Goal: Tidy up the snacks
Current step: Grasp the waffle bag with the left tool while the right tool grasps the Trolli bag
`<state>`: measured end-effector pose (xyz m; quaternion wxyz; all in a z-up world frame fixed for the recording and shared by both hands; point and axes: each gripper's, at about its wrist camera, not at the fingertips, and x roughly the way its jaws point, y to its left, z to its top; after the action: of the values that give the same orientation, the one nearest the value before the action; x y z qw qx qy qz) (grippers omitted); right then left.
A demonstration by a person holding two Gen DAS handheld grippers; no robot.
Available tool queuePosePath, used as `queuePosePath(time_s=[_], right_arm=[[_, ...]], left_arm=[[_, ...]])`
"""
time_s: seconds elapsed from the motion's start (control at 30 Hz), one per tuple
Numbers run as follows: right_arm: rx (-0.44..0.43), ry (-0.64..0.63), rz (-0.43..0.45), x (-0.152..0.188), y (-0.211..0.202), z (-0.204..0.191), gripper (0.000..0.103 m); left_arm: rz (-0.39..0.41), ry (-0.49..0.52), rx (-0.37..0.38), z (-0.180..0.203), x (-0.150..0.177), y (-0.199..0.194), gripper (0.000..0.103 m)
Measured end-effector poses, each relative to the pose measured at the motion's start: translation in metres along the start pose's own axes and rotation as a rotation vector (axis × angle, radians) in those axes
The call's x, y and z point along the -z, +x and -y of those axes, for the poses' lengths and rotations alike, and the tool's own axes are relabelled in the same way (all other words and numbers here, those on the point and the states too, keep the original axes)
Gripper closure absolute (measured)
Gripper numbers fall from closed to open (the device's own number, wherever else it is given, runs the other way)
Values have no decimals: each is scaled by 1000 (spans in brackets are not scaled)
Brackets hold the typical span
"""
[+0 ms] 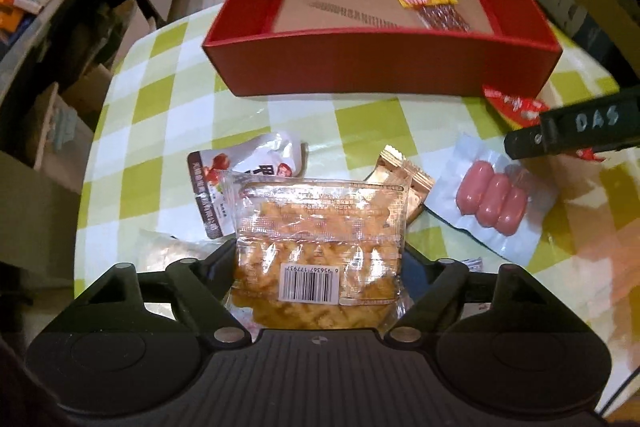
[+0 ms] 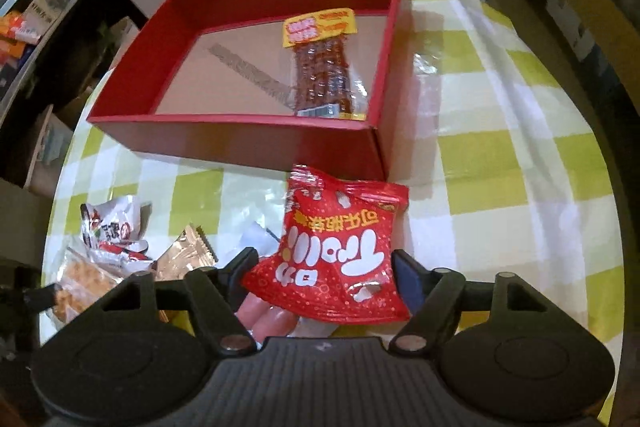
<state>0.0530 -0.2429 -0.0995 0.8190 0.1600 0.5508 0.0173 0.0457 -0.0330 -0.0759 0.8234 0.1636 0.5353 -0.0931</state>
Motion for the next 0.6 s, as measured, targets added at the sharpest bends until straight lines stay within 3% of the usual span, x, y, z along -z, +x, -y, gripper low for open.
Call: queuePosePath(time_s=[0.23, 0.47, 0.6], right_arm=[[-22, 9, 28, 17, -22, 0, 29], [-66, 28, 71, 37, -56, -8, 37], [-34, -3, -5, 52, -47, -11, 37]], left_arm=[[1, -18, 69, -5, -1, -10, 19], [57, -20, 114, -10, 2, -34, 19], [63, -37, 107, -15, 2, -35, 19]])
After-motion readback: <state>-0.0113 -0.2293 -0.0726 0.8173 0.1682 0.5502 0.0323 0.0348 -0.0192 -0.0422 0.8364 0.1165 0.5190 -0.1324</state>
